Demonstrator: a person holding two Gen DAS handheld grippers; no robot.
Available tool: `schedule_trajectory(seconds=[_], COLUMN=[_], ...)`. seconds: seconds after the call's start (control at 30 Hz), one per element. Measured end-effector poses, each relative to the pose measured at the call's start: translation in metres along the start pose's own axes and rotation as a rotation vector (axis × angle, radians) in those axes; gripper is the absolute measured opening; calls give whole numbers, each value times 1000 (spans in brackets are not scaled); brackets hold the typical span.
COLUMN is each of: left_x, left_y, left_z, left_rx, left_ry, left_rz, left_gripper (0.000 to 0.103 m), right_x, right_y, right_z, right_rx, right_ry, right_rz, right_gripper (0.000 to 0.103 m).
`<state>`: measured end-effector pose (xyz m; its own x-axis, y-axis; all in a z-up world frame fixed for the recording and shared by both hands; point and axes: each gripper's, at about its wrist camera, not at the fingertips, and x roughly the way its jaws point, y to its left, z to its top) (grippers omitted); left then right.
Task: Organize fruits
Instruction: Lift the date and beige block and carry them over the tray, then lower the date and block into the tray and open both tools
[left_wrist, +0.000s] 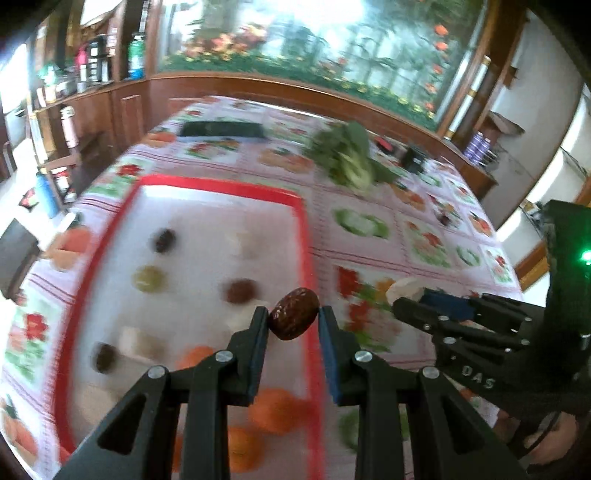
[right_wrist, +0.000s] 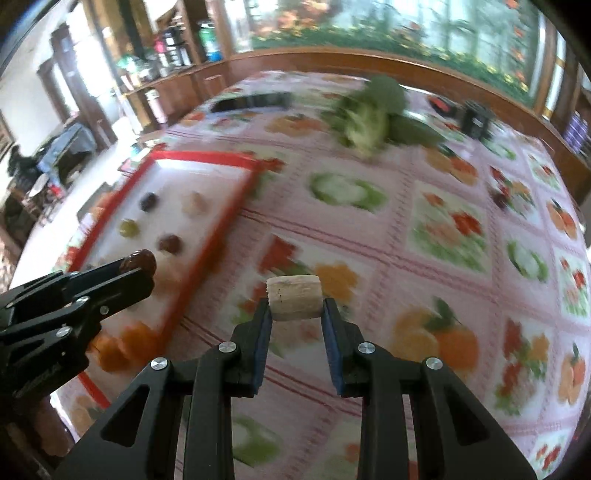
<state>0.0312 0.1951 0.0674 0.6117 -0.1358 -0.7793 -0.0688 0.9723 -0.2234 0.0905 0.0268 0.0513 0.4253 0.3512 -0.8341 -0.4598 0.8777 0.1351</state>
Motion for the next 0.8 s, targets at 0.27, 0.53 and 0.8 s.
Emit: schedule_trajectory(seconds=[0.27,0.53,0.8], left_x=[-4,18,33], left_y=[74,112,122], left_z=[13,9,9], left_rx=[-66,-113,-120], left_ry=[-13,36,63], left_rz=[131,155,148], left_gripper=[30,30,30], right_x=[33,69,93], right_y=[68,124,134], right_z=[40,52,51], right_rx=[-94,-199,-241], right_ry=[-4,31,76], right_rz=[80,118,87], right_gripper=[27,27,27])
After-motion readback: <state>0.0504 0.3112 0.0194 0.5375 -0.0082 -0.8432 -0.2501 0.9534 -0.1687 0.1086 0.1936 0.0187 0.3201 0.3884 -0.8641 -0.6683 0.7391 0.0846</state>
